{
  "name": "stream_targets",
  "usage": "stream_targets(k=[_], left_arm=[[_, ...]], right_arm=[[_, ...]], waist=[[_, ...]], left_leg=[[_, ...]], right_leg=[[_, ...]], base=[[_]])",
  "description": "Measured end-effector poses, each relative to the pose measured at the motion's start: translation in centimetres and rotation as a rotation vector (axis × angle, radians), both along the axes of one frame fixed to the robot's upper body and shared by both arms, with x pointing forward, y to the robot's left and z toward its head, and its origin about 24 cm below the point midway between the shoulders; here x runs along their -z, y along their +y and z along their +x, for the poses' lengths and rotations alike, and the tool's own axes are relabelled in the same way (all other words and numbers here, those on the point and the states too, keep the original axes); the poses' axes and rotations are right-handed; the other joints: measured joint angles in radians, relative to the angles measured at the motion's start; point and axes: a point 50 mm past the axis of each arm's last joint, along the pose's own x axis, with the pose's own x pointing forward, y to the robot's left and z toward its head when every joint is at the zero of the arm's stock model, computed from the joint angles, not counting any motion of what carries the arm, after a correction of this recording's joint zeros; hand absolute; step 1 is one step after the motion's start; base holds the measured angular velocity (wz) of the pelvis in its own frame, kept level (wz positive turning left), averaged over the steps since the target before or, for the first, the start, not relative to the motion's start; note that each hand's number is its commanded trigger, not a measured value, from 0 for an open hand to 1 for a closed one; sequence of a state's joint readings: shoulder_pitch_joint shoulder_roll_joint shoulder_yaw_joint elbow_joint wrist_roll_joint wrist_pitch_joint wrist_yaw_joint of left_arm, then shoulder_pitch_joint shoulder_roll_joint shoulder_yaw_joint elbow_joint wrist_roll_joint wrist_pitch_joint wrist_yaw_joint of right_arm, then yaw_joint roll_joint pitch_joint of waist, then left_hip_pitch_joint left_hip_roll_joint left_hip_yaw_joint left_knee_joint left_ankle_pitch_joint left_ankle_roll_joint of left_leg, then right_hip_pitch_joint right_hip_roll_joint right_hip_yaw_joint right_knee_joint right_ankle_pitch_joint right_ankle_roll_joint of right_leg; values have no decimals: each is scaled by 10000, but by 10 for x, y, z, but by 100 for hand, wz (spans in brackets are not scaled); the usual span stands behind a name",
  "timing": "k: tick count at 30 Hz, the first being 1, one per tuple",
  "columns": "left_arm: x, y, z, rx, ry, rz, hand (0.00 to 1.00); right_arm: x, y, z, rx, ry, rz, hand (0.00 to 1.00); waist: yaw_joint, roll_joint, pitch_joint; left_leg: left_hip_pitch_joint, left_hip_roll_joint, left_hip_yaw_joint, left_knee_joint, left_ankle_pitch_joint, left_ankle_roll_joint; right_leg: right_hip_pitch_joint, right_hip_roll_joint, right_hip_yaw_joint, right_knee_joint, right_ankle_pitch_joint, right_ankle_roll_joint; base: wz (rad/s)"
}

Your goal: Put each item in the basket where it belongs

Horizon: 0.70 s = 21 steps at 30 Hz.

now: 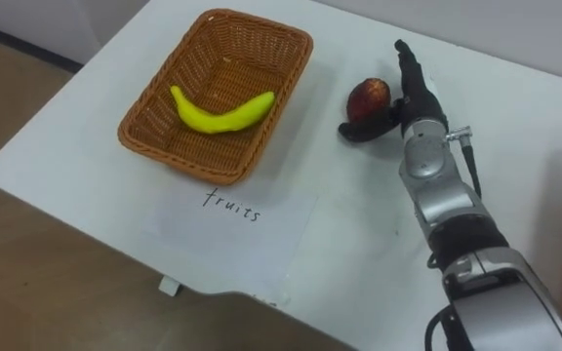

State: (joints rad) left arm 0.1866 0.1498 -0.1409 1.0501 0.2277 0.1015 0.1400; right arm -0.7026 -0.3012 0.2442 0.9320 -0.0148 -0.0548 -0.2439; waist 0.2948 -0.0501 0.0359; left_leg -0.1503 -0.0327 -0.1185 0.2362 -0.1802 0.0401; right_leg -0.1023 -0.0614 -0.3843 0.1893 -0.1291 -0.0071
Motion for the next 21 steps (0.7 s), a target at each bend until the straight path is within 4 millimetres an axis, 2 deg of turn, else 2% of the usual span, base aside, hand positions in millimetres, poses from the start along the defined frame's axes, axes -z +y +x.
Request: stream_targets(k=[10,21], left_arm=[[-1,0,5,64,-123,-19,0],[-2,2,10,116,-241,69,0]], right_arm=[[-3,6,3,-329,-18,-205,0],[-1,3,2,-595,296,-286,0]], waist=[[157,21,-6],[170,23,-8]], left_leg=[[-4,16,10,-15,6,-11],[16,18,27,-30,8,-13]], right_leg=[[-30,11,-9,-2,2,-3],[-20,12,15,-5,3,-5]], base=[[0],[0]])
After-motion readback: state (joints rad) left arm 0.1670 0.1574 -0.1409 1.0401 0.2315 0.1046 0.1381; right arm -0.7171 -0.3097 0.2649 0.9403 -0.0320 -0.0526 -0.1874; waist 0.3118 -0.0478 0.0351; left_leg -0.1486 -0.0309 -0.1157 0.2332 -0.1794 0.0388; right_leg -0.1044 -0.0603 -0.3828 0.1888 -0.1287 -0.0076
